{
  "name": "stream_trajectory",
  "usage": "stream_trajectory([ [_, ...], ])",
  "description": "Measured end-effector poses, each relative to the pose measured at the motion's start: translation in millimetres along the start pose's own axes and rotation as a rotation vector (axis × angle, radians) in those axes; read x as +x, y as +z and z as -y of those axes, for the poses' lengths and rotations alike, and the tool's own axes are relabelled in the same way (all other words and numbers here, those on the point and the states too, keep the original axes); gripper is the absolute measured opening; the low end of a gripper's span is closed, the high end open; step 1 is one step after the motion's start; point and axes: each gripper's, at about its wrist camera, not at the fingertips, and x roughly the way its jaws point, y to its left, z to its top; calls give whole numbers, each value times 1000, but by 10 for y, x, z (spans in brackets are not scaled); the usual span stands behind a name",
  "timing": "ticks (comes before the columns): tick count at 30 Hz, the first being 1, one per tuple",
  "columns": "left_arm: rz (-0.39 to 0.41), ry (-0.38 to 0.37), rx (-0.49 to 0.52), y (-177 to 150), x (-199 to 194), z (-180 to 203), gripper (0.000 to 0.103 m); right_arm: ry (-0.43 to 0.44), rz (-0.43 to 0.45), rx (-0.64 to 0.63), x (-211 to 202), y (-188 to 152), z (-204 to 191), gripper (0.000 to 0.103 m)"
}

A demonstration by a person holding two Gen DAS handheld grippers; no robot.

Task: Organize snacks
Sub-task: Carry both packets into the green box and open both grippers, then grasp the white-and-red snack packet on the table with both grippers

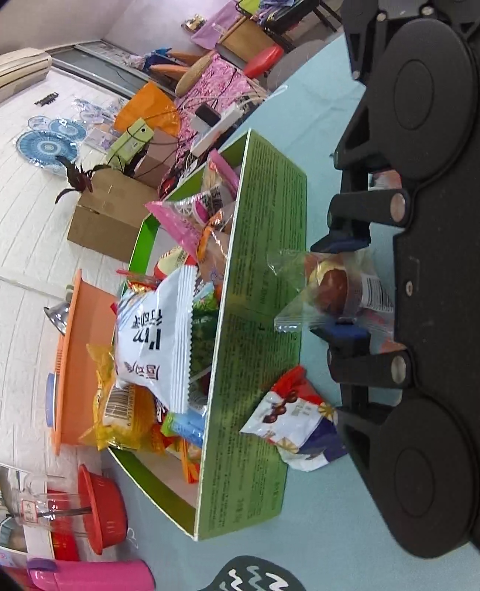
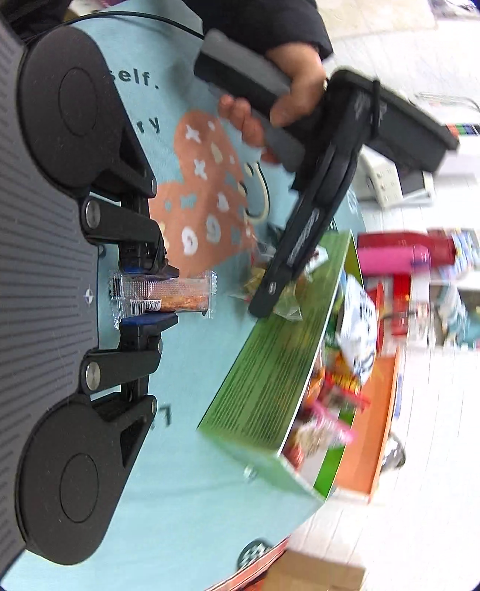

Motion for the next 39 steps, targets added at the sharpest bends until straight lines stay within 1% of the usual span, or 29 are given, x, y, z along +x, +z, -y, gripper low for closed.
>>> stream_trajectory([
  [1, -2, 3, 9, -10, -35, 17, 70, 0, 9, 8, -34, -5, 27, 33],
  [3, 6, -18, 0, -18, -121, 27, 69, -5, 35, 17, -107, 6, 58, 33],
  [5, 30, -60, -32, 2, -254, 26, 69, -14, 64, 14, -149, 61, 76, 33],
  [7, 67, -78, -42, 67, -393, 36, 70, -21, 96, 6, -193, 137, 97, 33],
  [9, 121, -67, -38, 195, -523, 45, 70, -31, 128, 0, -233, 222, 119, 33],
  [12, 200, -44, -68, 397, -696, -44, 71, -53, 184, 5, -259, 398, 172, 33],
  [16, 287, 30, -127, 637, -788, -240, 72, -87, 252, 25, -207, 660, 260, 33],
  [19, 302, 75, -162, 755, -734, -385, 73, -110, 291, 56, -106, 811, 329, 33],
  [23, 298, 91, -191, 849, -601, -528, 73, -147, 309, 102, 92, 945, 424, 33],
  [26, 284, 88, -214, 861, -494, -636, 73, -166, 326, 114, 186, 996, 455, 33],
  [29, 258, 87, -225, 850, -361, -730, 81, -195, 329, 100, 328, 1026, 475, 33],
  [30, 248, 90, -222, 838, -318, -751, 95, -195, 325, 99, 381, 1026, 486, 33],
  [31, 238, 95, -217, 822, -287, -769, 103, -198, 321, 90, 445, 1016, 492, 34],
  [32, 223, 96, -212, 797, -270, -779, 103, -203, 316, 71, 492, 998, 493, 43],
  [33, 211, 101, -209, 766, -270, -777, 103, -213, 300, 40, 539, 976, 487, 60],
  [34, 215, 103, -203, 724, -290, -773, 103, -232, 283, 18, 565, 947, 475, 70],
  [35, 224, 96, -193, 690, -315, -769, 103, -244, 288, 5, 567, 909, 466, 85],
  [36, 226, 93, -185, 671, -336, -766, 103, -238, 308, -5, 550, 866, 457, 91],
  [39, 225, 100, -185, 648, -393, -753, 103, -224, 312, -3, 512, 840, 420, 96],
])
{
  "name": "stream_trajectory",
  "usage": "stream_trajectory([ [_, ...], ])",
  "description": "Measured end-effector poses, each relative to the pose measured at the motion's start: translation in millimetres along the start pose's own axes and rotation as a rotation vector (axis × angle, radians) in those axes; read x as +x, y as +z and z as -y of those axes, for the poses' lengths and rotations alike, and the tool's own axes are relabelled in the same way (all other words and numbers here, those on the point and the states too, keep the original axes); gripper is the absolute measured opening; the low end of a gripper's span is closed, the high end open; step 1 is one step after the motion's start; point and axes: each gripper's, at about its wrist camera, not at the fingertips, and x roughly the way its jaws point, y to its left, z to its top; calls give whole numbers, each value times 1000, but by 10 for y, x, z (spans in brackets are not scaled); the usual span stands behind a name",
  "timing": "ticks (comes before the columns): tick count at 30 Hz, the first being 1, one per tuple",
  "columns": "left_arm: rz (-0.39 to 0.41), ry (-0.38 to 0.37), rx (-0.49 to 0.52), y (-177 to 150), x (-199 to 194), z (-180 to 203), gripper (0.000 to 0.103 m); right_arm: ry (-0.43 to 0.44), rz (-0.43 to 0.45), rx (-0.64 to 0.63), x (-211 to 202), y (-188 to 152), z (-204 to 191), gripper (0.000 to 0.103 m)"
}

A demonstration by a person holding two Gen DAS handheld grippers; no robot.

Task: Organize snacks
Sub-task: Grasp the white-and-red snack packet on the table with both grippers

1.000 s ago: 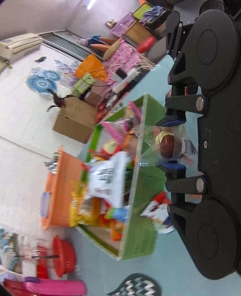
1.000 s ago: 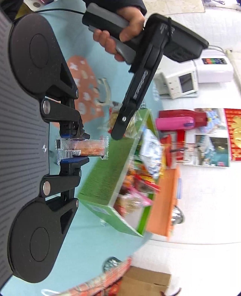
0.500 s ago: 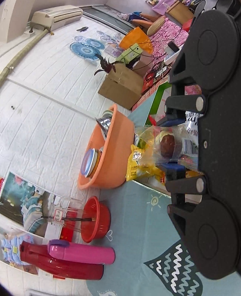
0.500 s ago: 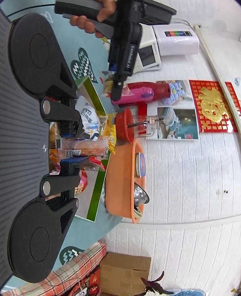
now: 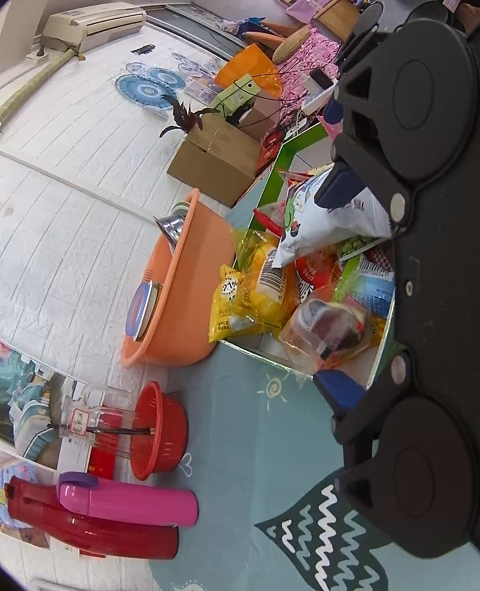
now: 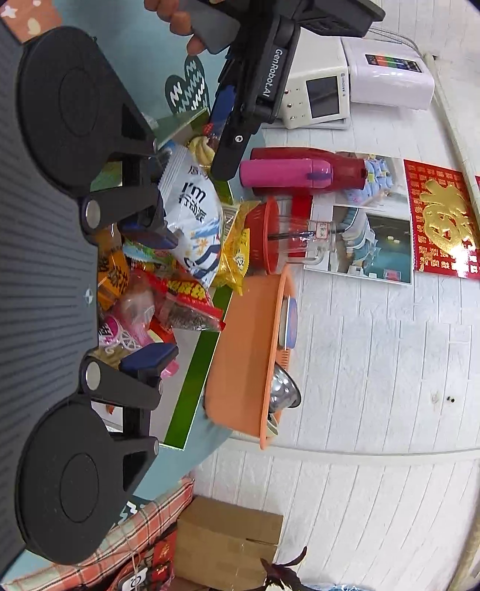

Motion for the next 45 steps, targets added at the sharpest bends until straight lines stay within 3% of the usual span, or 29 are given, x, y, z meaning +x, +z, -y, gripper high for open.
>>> stream_trajectory([
  [11, 45, -18, 11, -8, -436, 154, 103, 25, 40, 23, -364, 213, -99, 103],
  [16, 16, -78, 11, -68, -655, 261, 103, 89, 48, 62, -637, 347, -172, 103],
  [22, -47, -127, 59, -167, -750, 384, 103, 229, -1, 132, -799, 445, -255, 103],
  [31, -140, -80, 90, -498, -267, 210, 103, 330, -222, 171, -277, -35, -560, 103],
  [35, -153, -56, 76, -551, -72, 85, 103, 339, -290, 218, 4, -194, -652, 96],
  [39, -156, -87, 36, -516, 27, -36, 103, 336, -329, 278, 207, -274, -698, 90],
  [45, -183, -121, 14, -493, 146, -91, 103, 343, -318, 311, 354, -255, -771, 89],
])
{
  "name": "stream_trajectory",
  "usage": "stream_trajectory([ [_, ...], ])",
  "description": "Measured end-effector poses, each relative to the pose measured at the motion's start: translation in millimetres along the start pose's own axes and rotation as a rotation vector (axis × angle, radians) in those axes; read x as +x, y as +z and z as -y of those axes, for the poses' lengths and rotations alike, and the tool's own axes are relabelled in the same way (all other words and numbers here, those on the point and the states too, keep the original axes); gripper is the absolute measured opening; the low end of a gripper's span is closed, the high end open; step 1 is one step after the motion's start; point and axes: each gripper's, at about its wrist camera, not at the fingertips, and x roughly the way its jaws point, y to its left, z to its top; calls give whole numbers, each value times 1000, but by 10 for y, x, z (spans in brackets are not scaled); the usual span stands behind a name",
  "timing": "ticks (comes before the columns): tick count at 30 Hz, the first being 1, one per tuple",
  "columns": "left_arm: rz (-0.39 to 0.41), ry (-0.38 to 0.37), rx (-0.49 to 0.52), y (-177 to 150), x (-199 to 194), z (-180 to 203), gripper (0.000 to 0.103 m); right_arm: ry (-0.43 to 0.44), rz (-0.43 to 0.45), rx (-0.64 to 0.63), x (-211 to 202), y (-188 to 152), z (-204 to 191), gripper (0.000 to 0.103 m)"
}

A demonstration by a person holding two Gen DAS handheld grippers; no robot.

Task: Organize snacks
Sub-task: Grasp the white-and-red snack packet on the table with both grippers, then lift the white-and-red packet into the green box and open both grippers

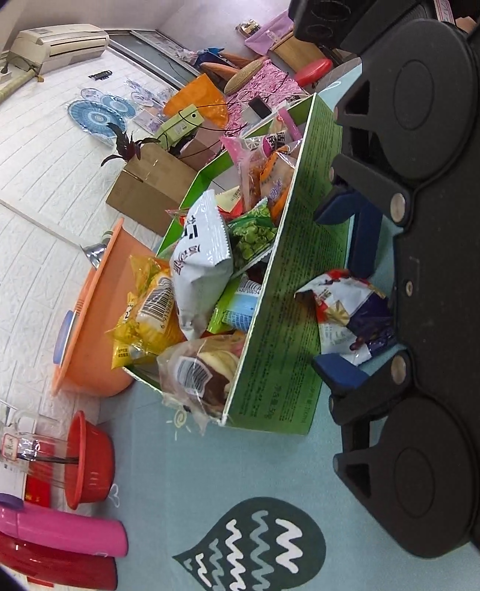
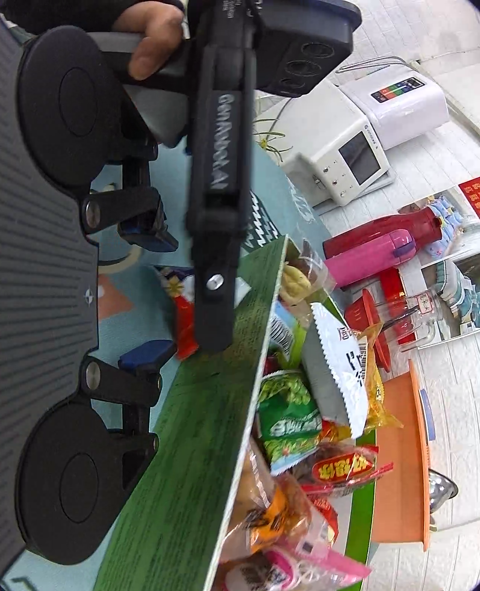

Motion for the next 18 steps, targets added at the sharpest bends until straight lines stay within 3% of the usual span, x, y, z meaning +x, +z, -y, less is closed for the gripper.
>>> stream_trajectory([
  [2, 2, 20, -4, -14, 18, -32, 103, -11, 20, 4, 47, 10, -1, 89],
  [3, 8, 27, -5, -25, 11, -53, 97, -16, 24, 7, 67, 18, -6, 89],
  [4, 13, 36, -15, -35, -7, -72, 82, -23, 29, 7, 81, 21, -13, 89],
  [5, 18, 47, -30, -44, -26, -90, 73, -33, 35, -1, 90, 15, -27, 87],
  [6, 21, 50, -46, -53, -45, -105, 70, -47, 39, -14, 87, 2, -48, 79],
  [11, 40, 66, -69, -143, -105, -44, 69, -76, 37, -20, 89, 2, -67, 57],
  [12, 39, 64, -74, -164, -108, -20, 69, -68, 30, -21, 79, -5, -73, 41],
  [14, 41, 65, -74, -198, -127, 30, 69, -51, 16, -15, 62, -25, -89, 30],
  [18, 39, 55, -70, -242, -171, 161, 69, -78, 28, -46, -55, -95, -131, 29],
])
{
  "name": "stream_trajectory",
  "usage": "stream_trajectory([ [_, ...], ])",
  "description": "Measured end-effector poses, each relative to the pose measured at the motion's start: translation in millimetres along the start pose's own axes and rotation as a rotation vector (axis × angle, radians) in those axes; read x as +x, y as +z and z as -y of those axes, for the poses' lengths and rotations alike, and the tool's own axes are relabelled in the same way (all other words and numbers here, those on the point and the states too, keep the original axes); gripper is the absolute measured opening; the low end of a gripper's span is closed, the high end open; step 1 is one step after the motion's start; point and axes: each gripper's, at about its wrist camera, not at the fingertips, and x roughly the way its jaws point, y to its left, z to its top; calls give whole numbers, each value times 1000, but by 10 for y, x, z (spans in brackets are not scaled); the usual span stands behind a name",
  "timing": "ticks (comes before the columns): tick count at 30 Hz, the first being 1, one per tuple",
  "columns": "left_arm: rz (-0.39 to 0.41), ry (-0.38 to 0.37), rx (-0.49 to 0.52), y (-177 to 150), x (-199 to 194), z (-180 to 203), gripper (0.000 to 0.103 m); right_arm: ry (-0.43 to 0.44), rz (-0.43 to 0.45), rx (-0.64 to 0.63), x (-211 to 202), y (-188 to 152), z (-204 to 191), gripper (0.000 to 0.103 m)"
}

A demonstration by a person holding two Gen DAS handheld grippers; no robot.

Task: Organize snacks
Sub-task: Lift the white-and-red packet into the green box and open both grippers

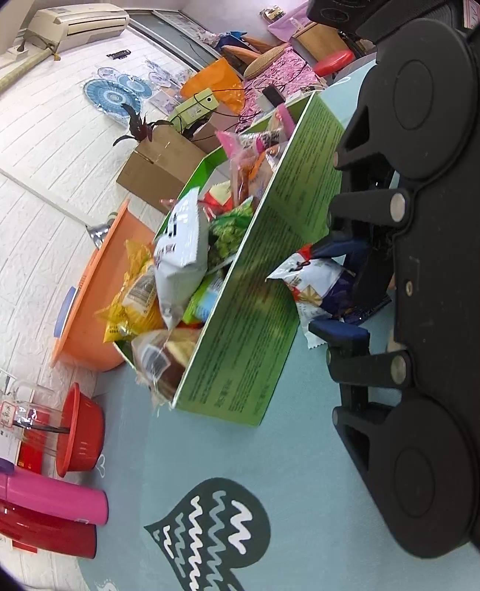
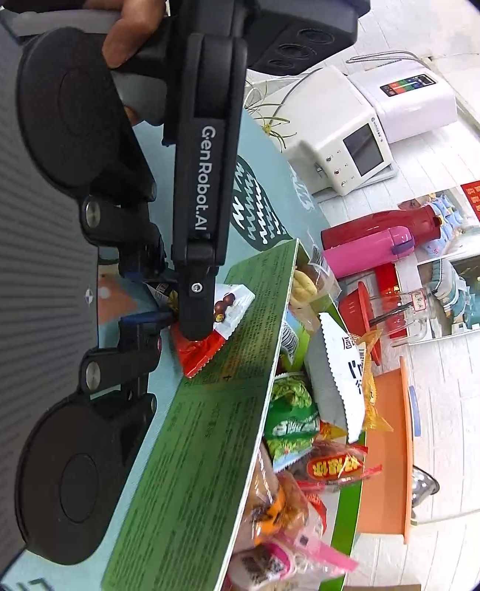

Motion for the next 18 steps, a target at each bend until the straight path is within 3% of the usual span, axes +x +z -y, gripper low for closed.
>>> stream_trajectory([
  [11, 121, -69, 81, 109, -396, 562, 69, -26, 197, -79, -645, 9, -80, 28],
  [18, 156, -123, 123, 380, -238, 860, 69, -82, 309, -101, -823, 234, 90, 28],
])
